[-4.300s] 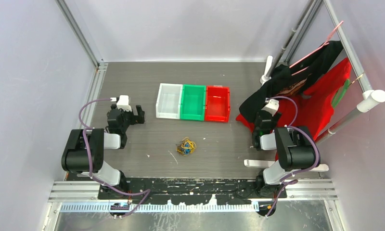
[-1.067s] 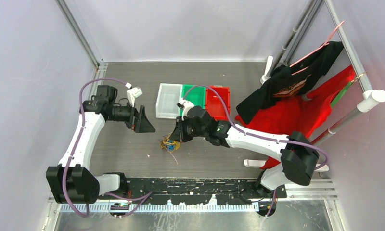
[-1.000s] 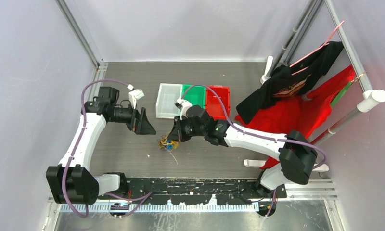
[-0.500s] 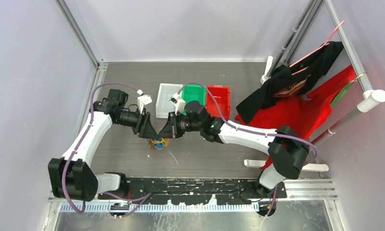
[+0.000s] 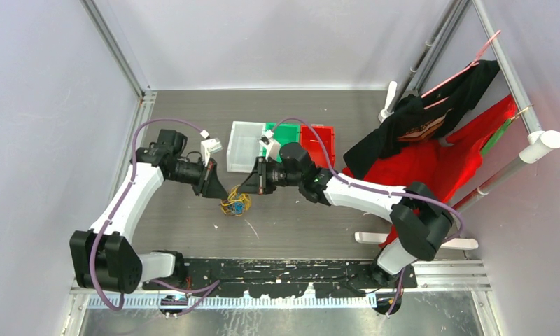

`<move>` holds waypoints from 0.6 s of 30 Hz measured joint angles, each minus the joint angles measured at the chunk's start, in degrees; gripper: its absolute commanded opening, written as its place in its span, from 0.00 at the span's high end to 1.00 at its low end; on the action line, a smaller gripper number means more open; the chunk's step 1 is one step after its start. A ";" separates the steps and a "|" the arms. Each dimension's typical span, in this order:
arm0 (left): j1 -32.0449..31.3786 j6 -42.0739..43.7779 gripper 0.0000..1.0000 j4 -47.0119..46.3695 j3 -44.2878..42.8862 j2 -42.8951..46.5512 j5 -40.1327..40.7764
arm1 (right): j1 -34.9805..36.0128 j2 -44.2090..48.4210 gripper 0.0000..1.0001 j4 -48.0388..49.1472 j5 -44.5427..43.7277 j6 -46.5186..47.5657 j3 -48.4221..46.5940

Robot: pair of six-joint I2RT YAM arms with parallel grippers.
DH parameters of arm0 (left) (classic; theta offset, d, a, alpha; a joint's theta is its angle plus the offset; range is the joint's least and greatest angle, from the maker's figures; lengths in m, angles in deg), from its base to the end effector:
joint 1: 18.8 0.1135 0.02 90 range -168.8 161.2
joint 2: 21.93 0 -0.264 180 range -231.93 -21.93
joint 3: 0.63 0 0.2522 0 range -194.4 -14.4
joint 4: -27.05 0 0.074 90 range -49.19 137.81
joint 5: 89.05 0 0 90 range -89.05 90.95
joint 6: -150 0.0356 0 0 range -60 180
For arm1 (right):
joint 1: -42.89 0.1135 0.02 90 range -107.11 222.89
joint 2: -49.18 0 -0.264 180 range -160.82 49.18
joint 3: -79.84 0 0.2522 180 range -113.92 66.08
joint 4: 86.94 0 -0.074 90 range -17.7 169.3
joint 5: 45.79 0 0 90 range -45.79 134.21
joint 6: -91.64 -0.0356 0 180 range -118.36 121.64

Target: Untangle the cables

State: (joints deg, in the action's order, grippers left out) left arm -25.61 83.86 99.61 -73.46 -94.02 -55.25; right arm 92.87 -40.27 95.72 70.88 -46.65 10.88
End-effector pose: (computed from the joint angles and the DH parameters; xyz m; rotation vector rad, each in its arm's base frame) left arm 0.2152 -0.0555 0.2788 0.8415 2.2849 -1.2236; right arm 0.2157 0.2817 0.2568 -0.4048 2.1531 1.5247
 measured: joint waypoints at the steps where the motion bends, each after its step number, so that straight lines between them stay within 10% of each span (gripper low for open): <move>1: 0.00 0.15 1.00 -0.17 0.00 0.11 0.61 | -0.35 0.24 0.99 -0.87 -0.15 0.35 0.04; 18: -0.26 1.49 1.00 -2.21 3.13 7.02 22.45 | -1.60 5.64 0.99 -22.40 -11.72 16.09 -2.47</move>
State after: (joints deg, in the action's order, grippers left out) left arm -25.87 85.34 97.41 -70.34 -87.01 -32.80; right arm 91.27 -34.63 73.32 59.17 -30.57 8.41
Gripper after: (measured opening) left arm 0.021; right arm 0.062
